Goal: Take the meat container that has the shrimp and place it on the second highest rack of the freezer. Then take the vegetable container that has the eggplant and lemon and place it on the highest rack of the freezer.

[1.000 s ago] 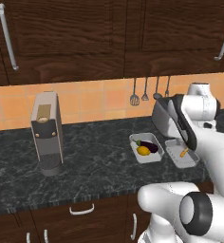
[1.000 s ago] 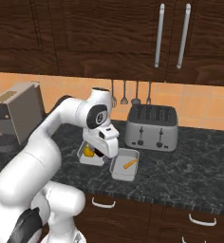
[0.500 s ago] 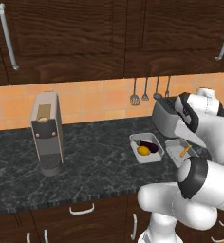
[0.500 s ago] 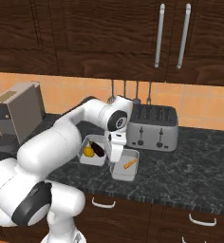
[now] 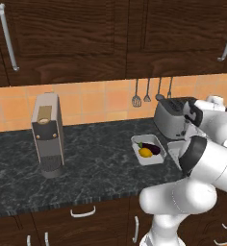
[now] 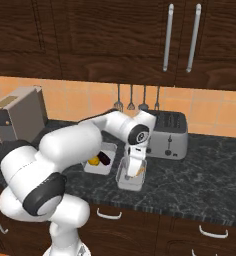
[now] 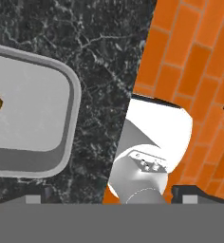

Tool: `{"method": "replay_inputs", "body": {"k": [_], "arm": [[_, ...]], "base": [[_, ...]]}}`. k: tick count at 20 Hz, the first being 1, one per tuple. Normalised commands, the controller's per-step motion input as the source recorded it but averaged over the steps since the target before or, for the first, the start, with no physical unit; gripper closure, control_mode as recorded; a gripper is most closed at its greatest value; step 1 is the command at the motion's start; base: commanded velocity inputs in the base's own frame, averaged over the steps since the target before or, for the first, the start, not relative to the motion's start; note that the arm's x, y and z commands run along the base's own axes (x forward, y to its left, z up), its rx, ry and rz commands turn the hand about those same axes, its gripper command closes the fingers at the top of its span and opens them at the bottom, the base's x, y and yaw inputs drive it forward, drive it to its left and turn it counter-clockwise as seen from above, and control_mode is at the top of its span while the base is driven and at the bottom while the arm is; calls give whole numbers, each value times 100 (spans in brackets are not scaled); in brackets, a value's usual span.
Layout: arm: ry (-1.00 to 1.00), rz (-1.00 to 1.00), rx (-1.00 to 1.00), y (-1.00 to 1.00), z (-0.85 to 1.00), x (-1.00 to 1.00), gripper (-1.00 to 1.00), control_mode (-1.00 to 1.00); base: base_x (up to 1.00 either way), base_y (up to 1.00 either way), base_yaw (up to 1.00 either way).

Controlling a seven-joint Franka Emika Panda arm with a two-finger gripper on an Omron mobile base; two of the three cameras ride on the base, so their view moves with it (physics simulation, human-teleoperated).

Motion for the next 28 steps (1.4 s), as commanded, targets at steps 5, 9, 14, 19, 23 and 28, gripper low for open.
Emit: {"method": "replay_inputs", "body": {"k": [5,9,14,19,23,28], "arm": [[-9,-7,-5,-14,-24,0,-100,-100],[-14,-11,0,0,-24,8,-100,-100],[0,0,0,2,-33,7,-100,-100],[0,0,0,3,-22,0,-100,-100],[0,0,0,8,-26,4,-100,-100],[0,0,0,0,-26,8,-100,-100]], "base": [[0,0,0],[0,0,0],[0,0,0],[0,0,0],[0,0,0],[0,0,0]]}}
